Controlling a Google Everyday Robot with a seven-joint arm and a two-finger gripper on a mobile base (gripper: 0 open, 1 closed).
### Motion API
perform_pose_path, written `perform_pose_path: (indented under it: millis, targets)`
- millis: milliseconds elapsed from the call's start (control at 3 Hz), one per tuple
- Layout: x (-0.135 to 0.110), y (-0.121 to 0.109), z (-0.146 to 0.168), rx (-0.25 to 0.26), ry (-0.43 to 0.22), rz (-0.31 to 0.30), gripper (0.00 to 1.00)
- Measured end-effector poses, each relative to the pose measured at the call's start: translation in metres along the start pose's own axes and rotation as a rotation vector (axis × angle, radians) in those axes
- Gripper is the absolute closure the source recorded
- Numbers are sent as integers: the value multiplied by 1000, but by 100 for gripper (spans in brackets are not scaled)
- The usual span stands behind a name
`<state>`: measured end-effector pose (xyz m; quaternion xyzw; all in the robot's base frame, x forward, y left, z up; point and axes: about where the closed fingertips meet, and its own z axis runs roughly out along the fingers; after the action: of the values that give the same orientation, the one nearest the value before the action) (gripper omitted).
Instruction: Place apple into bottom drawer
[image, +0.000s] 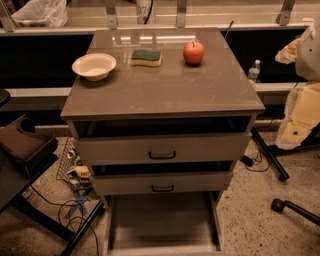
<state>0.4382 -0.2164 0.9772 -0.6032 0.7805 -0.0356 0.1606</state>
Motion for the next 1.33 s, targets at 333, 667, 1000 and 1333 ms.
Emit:
perform_pose_path:
  millis: [333,667,1000,1333]
  targets:
    - [0,0,0,0,0,0,0]
    - [-4,-21,10,41,-57,29,0]
    - [-9,-70,42,95,-224,131,0]
    - [-22,-124,74,147,-444,235,0]
